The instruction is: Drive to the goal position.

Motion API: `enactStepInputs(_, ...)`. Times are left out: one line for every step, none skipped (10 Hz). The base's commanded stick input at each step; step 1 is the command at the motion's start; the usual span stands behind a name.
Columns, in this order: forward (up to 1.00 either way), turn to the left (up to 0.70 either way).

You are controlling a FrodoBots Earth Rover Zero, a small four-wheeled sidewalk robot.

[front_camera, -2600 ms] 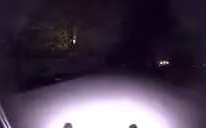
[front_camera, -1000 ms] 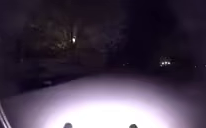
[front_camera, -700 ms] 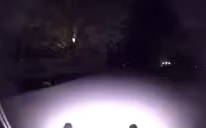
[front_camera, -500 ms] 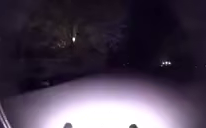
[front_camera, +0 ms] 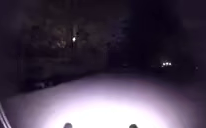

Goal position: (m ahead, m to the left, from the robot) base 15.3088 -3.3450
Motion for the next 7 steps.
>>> enactStepInputs(0.5, 0.0)
enactStepInputs(0.5, 0.0)
enactStepInputs(0.5, 0.0)
enactStepInputs(0.5, 0.0)
enactStepInputs(0.5, 0.0)
enactStepInputs(0.5, 0.0)
enactStepInputs(0.5, 0.0)
